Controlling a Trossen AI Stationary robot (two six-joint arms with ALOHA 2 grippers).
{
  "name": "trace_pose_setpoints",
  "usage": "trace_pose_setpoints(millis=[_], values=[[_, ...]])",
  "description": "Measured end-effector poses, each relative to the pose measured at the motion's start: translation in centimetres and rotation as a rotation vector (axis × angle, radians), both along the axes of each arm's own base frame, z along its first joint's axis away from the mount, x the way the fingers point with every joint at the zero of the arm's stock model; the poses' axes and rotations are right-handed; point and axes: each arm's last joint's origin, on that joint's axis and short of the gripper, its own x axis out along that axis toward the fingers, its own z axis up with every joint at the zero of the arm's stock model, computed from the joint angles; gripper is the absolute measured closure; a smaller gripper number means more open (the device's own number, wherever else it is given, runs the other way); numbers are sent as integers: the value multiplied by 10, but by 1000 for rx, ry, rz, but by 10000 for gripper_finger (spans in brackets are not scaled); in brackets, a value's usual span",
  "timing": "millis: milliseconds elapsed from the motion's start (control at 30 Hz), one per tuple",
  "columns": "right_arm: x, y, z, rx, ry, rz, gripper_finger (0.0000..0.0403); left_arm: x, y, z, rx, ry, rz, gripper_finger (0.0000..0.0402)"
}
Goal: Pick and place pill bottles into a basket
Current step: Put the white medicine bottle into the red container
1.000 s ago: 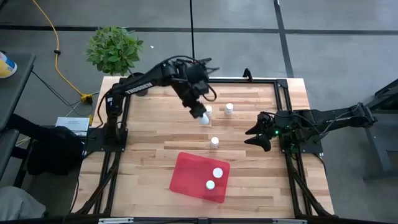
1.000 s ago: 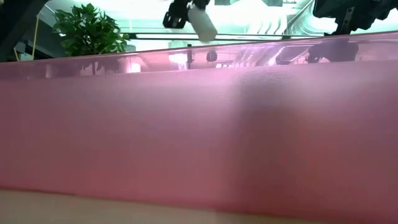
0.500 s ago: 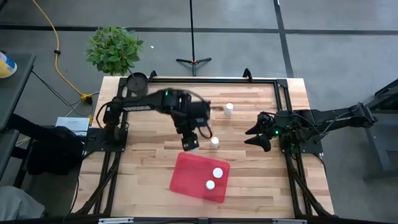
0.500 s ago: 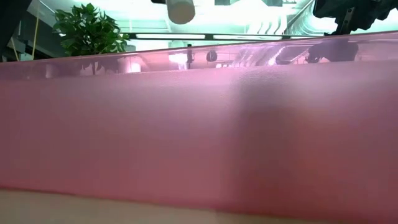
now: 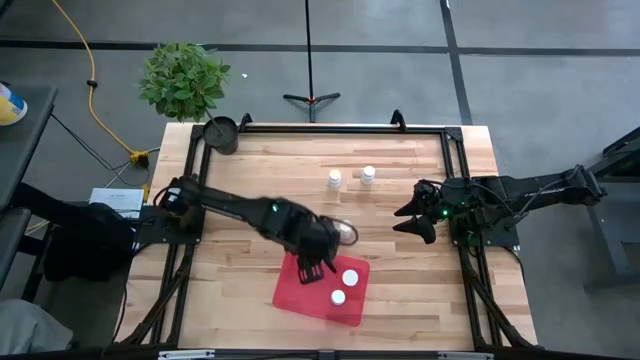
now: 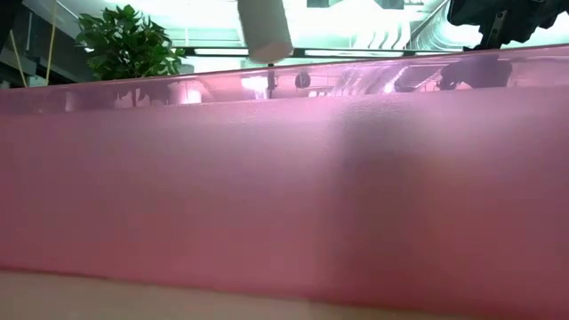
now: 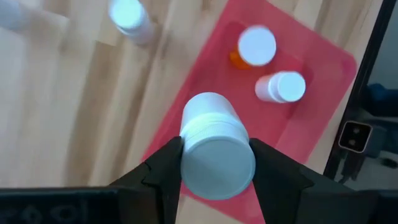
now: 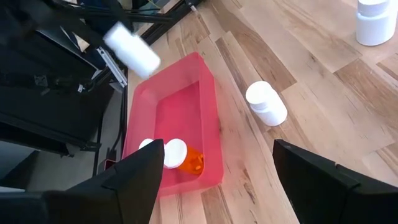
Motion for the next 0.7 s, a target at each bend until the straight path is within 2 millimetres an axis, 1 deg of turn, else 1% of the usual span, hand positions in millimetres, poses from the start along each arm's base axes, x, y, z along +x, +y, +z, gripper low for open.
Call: trace_pose_setpoints(millis=[167, 400, 533, 600, 700], values=[[0, 0, 0, -3, -1, 2, 111, 6, -14, -39, -16, 13, 23, 206], [0, 0, 0, -2, -1, 1, 111, 13, -20, -89, -75, -6, 53, 206], [0, 0, 0, 1, -1, 0, 111, 15, -21, -107, -101, -30, 66, 206], [0, 0, 0, 1, -1, 0, 111, 16, -21, -110, -110, -51, 66, 206], [0, 0, 0, 0, -1, 0, 111, 19, -22, -110, -116, -81, 63, 206]])
